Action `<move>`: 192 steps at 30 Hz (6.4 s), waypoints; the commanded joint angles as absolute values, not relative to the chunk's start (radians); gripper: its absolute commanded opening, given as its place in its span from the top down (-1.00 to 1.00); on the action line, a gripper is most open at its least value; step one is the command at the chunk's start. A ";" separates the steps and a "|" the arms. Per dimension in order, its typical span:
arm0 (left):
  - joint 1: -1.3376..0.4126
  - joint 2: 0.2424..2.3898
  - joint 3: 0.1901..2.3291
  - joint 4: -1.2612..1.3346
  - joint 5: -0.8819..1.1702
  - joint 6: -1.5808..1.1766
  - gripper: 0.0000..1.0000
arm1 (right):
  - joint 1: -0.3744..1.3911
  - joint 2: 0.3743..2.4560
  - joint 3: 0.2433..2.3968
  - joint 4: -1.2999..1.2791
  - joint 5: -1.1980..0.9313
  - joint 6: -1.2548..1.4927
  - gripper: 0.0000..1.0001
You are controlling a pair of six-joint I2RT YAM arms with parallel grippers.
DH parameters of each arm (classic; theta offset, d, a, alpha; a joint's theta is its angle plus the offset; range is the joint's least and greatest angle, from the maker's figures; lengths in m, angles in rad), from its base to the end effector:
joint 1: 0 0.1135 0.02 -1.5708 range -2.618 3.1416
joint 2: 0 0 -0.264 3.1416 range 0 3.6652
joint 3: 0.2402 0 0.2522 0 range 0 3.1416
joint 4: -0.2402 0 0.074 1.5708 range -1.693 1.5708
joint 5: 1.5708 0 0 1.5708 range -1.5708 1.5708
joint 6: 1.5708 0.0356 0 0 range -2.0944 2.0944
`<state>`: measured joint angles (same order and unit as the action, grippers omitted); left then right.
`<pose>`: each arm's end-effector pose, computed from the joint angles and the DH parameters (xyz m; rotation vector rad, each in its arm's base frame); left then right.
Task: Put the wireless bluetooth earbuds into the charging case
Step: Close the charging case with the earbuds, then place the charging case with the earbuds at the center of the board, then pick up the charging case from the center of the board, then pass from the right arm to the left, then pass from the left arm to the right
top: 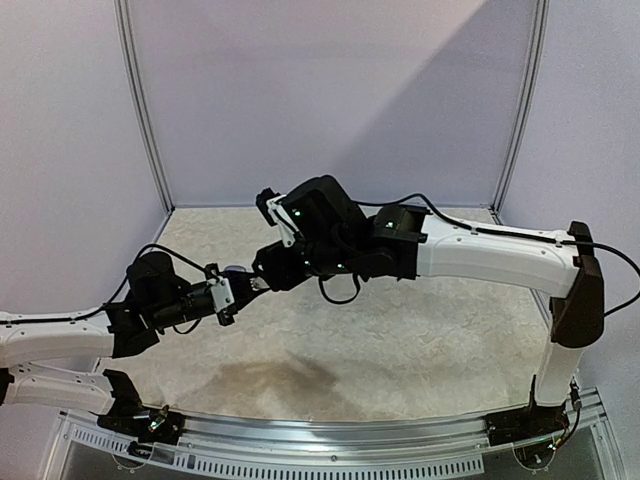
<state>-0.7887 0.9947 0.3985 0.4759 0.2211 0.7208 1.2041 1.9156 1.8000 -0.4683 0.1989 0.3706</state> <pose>0.1499 -0.1619 0.2339 1.2756 1.1142 -0.2377 0.1680 0.4179 0.3333 -0.7906 2.0806 0.6904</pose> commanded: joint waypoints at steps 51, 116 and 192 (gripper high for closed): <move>-0.297 2.273 1.543 -0.333 0.688 -0.702 0.15 | 0.257 2.320 1.867 -0.856 0.185 0.543 -0.88; -0.622 1.330 1.218 -0.366 0.800 -0.084 -0.31 | 1.202 1.660 1.455 -0.067 0.292 -0.553 0.57; -0.825 0.847 0.685 0.378 0.555 -0.422 1.00 | 1.124 1.254 1.146 -0.010 -0.124 0.408 -0.58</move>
<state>-0.8055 0.8791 0.6834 0.3908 0.5564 -0.4366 1.1191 1.2690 1.1309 -0.1112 -0.0631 0.4252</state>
